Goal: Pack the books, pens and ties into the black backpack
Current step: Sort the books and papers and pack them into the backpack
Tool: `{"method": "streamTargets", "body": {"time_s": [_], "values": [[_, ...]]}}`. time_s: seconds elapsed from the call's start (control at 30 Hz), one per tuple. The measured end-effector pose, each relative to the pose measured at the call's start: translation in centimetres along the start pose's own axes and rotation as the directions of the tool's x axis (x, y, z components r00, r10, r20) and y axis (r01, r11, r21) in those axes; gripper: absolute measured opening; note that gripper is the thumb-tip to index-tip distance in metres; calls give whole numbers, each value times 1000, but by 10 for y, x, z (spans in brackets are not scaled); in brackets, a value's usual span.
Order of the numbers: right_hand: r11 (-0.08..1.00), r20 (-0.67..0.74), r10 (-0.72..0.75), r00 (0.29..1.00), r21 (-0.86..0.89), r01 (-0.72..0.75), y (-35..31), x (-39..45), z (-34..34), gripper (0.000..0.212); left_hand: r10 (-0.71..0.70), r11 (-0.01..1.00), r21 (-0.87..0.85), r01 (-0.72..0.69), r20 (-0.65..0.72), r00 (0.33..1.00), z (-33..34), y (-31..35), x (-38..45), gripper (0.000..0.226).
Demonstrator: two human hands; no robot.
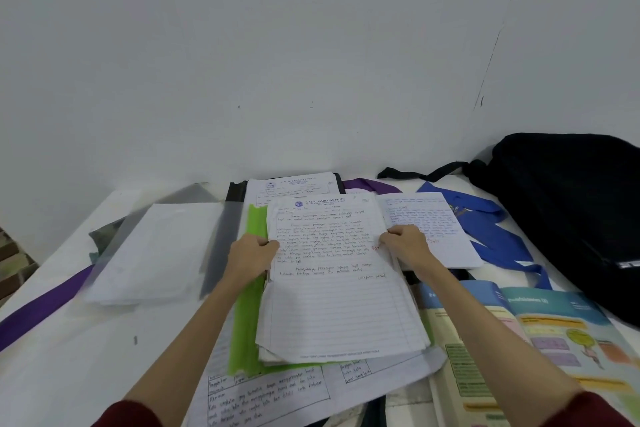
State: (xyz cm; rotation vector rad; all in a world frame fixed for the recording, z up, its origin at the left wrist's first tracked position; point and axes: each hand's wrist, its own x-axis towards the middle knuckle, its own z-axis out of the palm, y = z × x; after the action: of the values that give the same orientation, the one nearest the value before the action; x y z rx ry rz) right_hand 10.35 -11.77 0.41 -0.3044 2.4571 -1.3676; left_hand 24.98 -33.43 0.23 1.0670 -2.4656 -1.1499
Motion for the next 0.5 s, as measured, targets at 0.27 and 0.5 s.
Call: {"method": "streamTargets", "body": {"time_s": [0.27,0.5], "values": [[1000,-42,-2,999,-9,1,-9,24,13,37,56,996,-67,-53,45,997,2,9,19,16],[989,-28,-123,992,-91,120,-3,31,5,33,13,990,-140,-15,-14,1000,1,7,27,23]]}}
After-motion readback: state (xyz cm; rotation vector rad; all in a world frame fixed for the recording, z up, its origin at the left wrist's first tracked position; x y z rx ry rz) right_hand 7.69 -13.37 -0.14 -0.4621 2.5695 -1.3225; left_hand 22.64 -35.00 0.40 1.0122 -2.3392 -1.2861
